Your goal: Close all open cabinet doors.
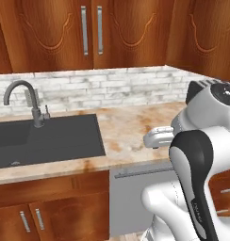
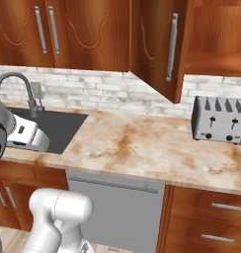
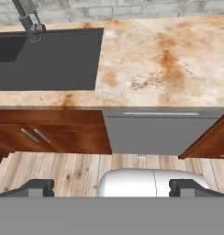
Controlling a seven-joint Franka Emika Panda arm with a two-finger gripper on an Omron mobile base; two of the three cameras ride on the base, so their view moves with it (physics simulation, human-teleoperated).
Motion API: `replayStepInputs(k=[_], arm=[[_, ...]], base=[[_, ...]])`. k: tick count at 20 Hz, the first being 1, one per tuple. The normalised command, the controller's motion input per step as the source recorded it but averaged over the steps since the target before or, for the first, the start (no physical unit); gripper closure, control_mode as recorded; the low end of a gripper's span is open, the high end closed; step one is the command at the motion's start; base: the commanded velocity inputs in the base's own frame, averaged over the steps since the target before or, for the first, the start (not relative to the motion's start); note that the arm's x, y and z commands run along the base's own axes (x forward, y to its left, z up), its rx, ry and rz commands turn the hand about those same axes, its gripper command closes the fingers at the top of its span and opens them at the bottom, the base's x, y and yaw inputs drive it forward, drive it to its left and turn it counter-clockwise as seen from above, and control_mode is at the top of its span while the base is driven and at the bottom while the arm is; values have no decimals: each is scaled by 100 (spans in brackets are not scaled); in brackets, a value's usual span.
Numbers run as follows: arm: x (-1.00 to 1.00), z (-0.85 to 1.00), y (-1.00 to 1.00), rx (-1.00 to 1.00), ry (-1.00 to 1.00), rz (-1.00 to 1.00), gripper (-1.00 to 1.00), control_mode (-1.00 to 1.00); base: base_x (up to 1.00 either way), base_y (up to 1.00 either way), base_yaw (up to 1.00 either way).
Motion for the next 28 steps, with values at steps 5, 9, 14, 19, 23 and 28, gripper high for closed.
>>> replayStepInputs(k=[5,9,14,19,23,28], arm=[[0,0,0,0,0,0,-100,100],[0,0,0,0,0,0,-100,100],[0,0,0,0,0,0,-100,100],[0,0,0,0,0,0,-100,100],[0,0,0,0,0,0,-100,100],[0,0,0,0,0,0,-100,100]], base=[[0,-58,-11],[0,-58,-11],[0,-59,-11],[0,-65,-9],[-2,-68,-7],[-2,-68,-6]])
